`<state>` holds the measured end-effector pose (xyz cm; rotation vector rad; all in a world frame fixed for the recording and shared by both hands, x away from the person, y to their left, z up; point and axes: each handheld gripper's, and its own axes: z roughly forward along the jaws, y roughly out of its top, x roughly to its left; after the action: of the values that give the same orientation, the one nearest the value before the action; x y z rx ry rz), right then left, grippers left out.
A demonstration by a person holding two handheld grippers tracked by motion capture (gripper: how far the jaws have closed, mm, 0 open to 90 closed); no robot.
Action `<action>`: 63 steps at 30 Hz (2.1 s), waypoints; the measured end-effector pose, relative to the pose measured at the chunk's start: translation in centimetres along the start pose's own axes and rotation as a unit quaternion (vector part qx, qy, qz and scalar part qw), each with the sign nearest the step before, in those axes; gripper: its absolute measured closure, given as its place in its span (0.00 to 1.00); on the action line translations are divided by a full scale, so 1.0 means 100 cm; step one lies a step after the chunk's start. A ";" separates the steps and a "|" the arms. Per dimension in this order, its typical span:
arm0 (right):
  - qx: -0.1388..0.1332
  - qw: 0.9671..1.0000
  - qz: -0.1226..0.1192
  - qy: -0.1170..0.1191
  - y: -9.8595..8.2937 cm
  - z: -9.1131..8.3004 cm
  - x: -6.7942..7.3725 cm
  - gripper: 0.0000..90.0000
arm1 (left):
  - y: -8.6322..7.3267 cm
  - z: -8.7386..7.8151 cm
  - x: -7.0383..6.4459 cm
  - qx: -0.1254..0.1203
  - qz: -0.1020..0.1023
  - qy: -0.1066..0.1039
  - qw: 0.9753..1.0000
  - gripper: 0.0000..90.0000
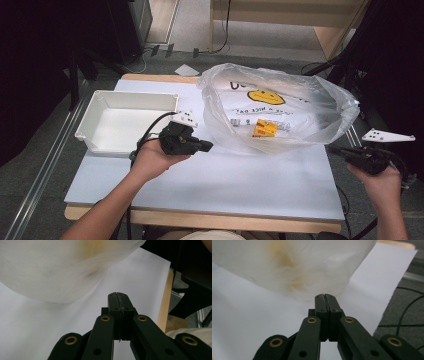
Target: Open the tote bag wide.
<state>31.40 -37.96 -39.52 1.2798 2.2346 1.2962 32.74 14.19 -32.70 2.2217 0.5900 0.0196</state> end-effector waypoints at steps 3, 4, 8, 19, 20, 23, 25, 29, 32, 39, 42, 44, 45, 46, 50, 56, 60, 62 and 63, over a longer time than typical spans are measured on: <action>0.002 1.000 -0.004 -0.002 0.008 -0.002 -0.004 1.00 | 0.005 -0.006 0.000 0.001 0.005 0.000 1.000 1.00; 0.006 1.000 -0.010 -0.011 0.019 -0.005 -0.009 1.00 | 0.011 -0.012 0.000 -0.004 0.004 -0.003 1.000 1.00; -0.010 1.000 -0.001 -0.010 0.038 -0.009 -0.021 1.00 | 0.025 -0.025 -0.005 -0.011 0.015 -0.001 1.000 1.00; -0.017 1.000 -0.009 -0.016 0.094 -0.013 -0.038 1.00 | 0.065 -0.055 -0.007 -0.019 0.036 -0.014 0.999 1.00; -0.016 1.000 -0.011 -0.017 0.097 -0.013 -0.038 1.00 | 0.074 -0.061 -0.006 -0.023 0.041 -0.007 0.999 1.00; -0.017 1.000 -0.017 -0.016 0.107 -0.015 -0.040 1.00 | 0.084 -0.066 -0.004 -0.025 0.045 -0.004 0.999 1.00; -0.014 1.000 -0.026 -0.007 0.114 -0.020 -0.040 1.00 | 0.093 -0.070 -0.003 -0.026 0.050 0.004 0.998 1.00; -0.019 0.999 -0.030 -0.009 0.116 -0.030 -0.039 1.00 | 0.105 -0.074 0.001 -0.025 0.048 0.018 0.998 1.00; -0.017 0.999 -0.022 -0.017 0.114 -0.044 -0.042 1.00 | 0.114 -0.076 0.004 -0.025 0.045 0.026 0.998 1.00; -0.030 0.999 -0.019 -0.035 0.127 -0.062 -0.046 1.00 | 0.139 -0.074 0.004 -0.023 0.054 0.038 0.998 1.00; -0.036 0.998 -0.038 -0.037 0.152 -0.062 -0.038 1.00 | 0.158 -0.068 0.009 -0.017 0.052 0.041 0.998 1.00; -0.035 0.998 -0.043 -0.035 0.159 -0.061 -0.036 1.00 | 0.163 -0.066 0.011 -0.016 0.052 0.043 0.998 1.00; -0.034 0.998 -0.050 -0.034 0.166 -0.060 -0.034 1.00 | 0.167 -0.064 0.013 -0.011 0.052 0.045 0.998 1.00; -0.033 0.997 -0.056 -0.034 0.173 -0.059 -0.031 1.00 | 0.170 -0.060 0.014 -0.007 0.049 0.045 0.998 1.00; -0.036 0.997 -0.070 -0.025 0.201 -0.054 -0.020 1.00 | 0.183 -0.048 0.022 0.002 0.046 0.050 0.998 1.00; -0.036 0.994 -0.101 0.002 0.238 -0.037 0.014 1.00 | 0.202 -0.034 0.021 0.001 0.048 0.042 0.998 1.00; -0.035 0.992 -0.118 0.015 0.251 -0.027 0.035 1.00 | 0.210 -0.024 0.016 0.008 0.056 0.046 0.997 1.00; -0.032 0.990 -0.132 0.028 0.261 -0.019 0.055 1.00 | 0.216 -0.019 0.012 0.009 0.059 0.045 0.997 1.00; -0.031 0.989 -0.138 0.033 0.264 -0.016 0.061 1.00 | 0.222 -0.013 0.010 0.010 0.060 0.045 0.997 1.00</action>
<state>41.75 -28.34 -16.37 0.8801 2.2965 1.3068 42.39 3.23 -15.89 2.2832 0.5060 0.1760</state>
